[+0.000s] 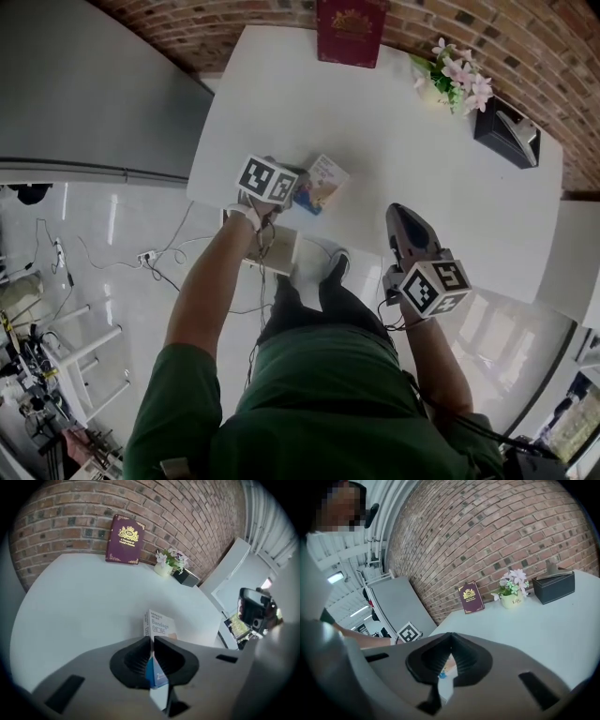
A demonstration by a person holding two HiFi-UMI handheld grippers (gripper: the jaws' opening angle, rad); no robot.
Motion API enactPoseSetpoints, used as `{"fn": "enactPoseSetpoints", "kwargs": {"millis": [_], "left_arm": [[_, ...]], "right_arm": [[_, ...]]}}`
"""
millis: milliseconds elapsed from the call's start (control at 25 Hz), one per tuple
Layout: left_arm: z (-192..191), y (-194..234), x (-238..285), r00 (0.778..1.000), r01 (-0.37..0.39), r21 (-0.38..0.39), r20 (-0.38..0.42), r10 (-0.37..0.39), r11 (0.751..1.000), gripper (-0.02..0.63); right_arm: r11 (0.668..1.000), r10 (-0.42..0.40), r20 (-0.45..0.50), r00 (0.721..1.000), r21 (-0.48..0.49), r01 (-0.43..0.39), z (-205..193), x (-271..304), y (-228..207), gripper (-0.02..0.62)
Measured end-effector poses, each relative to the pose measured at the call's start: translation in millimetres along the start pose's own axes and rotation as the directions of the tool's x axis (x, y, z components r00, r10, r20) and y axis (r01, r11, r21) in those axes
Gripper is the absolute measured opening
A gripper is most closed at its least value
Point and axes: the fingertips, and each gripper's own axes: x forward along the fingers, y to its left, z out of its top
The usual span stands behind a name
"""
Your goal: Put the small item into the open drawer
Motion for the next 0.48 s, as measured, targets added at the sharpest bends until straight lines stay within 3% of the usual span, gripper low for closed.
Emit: {"fn": "enactPoseSetpoints", "kwargs": {"millis": [280,480], "left_arm": [[-9.5,-0.1,-29.3,0.995,-0.101,0.109,0.026,0.099,0.989,0.021],[-16.7,1.8,-53.7,0.989,-0.141,0.118,0.057,0.135,0.983,0.018]], "right_arm": [[0.998,0.067,-0.016,0.998,-0.006,-0.068,-3.7,16.3,24.8,0.003],[0.993,0.114,-0.035,0.993,-0.011,-0.115,-9.7,26.0,44.7,0.003]]}}
